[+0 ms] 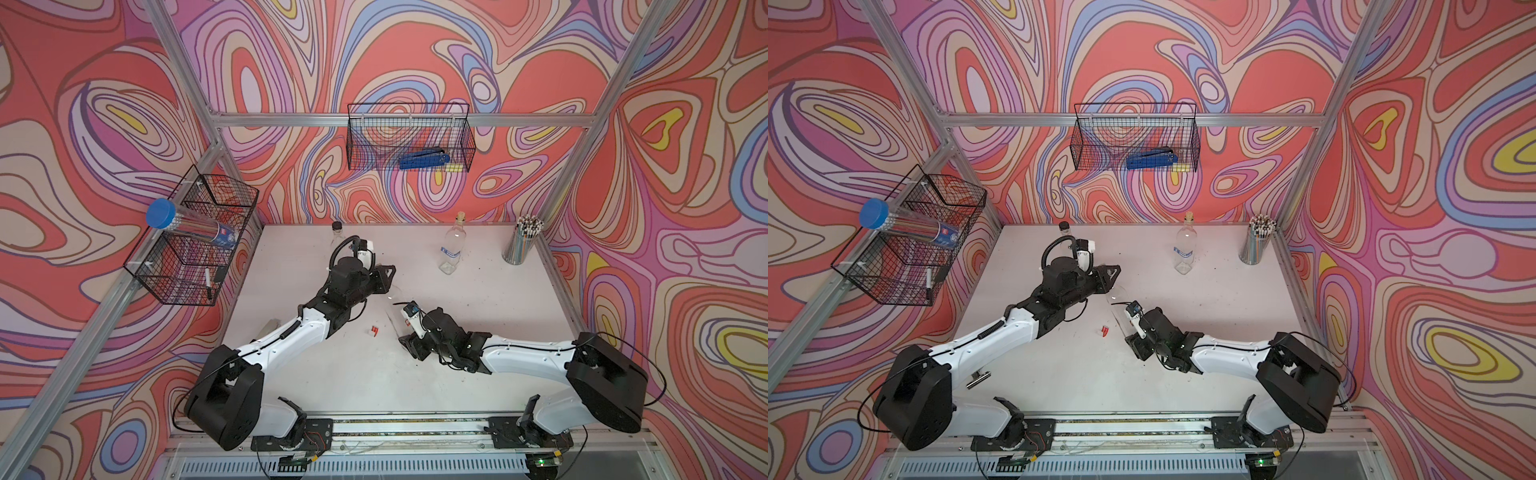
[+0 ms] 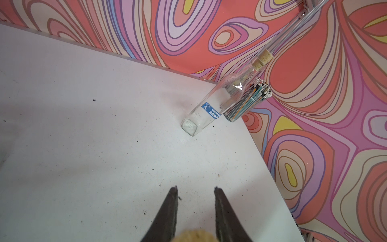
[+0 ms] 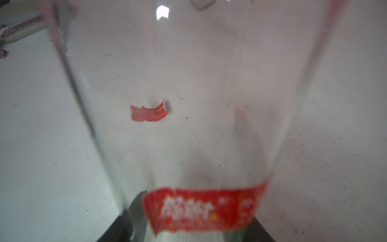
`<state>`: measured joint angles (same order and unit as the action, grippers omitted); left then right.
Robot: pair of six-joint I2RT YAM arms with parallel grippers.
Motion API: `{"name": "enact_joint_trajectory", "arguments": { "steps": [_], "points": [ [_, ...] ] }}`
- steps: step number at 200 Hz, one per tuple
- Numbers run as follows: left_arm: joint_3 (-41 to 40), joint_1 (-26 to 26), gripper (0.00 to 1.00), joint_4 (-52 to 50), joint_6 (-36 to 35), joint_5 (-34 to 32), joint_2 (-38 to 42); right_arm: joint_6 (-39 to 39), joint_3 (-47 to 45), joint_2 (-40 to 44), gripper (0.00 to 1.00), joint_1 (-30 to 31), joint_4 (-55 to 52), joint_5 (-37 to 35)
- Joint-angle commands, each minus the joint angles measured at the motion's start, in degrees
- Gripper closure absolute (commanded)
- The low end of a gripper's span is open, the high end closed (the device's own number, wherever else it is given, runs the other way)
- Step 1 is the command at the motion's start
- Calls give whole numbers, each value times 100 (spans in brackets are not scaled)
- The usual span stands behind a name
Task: Remove the label from the bottle
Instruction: Pick up the bottle from the center of the board.
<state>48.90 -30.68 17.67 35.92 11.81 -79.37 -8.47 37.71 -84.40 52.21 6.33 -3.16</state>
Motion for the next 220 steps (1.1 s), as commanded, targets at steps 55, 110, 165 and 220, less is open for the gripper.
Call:
{"name": "enact_joint_trajectory", "arguments": {
  "steps": [55, 110, 165, 220],
  "points": [
    [-390, -53, 100, 216, -608, 294, 286, -53, 594, -191, 72, -26, 15, -60],
    [-560, -64, 100, 183, -756, 72, 362, -224, 675, -99, 19, -26, -254, -126],
    [-435, -70, 100, -71, -893, -28, 361, -358, 613, 669, 2, -34, -867, -235],
    [-314, -155, 100, -248, -1058, -74, 379, -510, 507, 1576, 2, -29, -1354, -368]
  ]
}}
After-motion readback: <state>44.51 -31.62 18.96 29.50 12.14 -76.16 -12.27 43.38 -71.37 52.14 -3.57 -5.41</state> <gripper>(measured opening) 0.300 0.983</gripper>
